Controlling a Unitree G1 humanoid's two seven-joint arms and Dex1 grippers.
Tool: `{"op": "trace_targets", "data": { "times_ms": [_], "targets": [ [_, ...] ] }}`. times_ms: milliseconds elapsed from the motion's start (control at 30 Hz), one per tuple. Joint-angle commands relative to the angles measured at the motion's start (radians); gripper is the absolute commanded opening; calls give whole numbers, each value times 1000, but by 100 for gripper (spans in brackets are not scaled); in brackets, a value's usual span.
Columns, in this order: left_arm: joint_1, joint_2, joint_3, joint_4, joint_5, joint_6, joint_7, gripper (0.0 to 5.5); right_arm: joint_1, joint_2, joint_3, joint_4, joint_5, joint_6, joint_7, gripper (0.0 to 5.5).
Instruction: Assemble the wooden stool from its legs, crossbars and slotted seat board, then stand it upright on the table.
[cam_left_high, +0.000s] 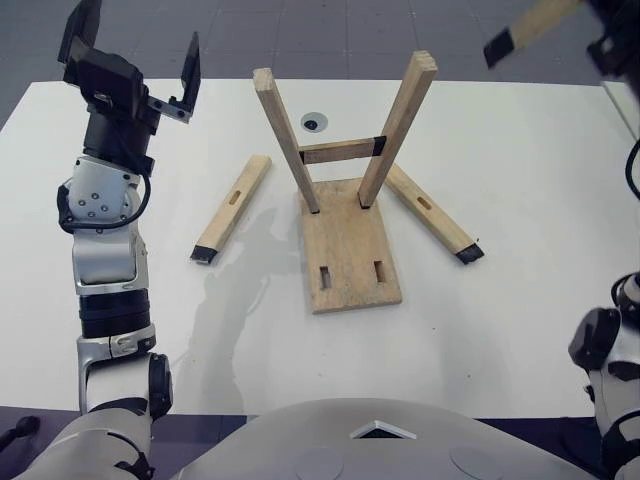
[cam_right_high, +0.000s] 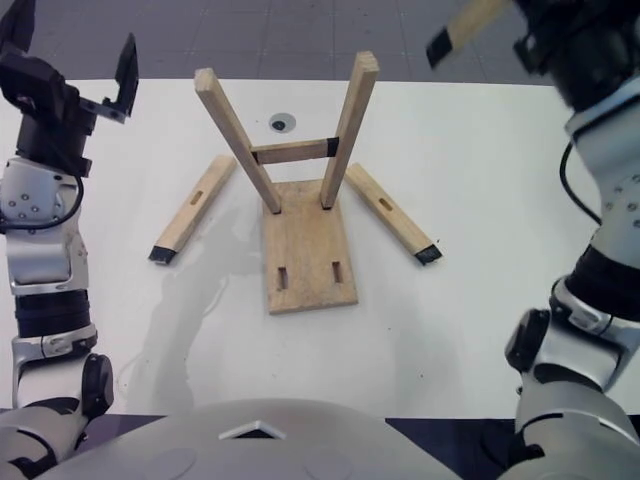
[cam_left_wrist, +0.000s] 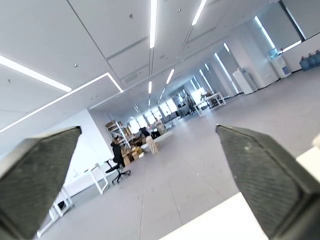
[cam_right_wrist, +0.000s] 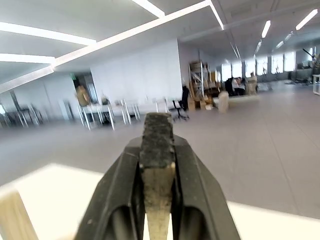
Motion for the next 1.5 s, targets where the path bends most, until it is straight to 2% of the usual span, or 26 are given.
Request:
{"op": "trace_targets", "data": {
  "times_ms": [33, 233, 667, 1000, 1167, 1500],
  "targets": [
    [14, 0, -5, 11, 20, 29, 14, 540, 102, -4, 120, 36, -134, -60, 122, 42],
    [19, -5, -39, 18, 29, 32, 5, 540, 130, 60, 250, 135, -287, -133, 218, 42],
    [41, -6, -45, 12, 25, 50, 15, 540, 156, 132, 268, 189, -386, -144, 263, 42],
    [43, -5, -43, 21, 23, 56, 16, 540, 242, 107, 218, 265, -475, -198, 246, 42],
    [54, -6, -37, 17, 20, 61, 19, 540, 273, 82, 126, 244, -449, -173, 230, 42],
    [61, -8, -38, 19, 21, 56, 25, 540, 252, 88, 74, 224, -422, -186, 237, 42]
  ]
}}
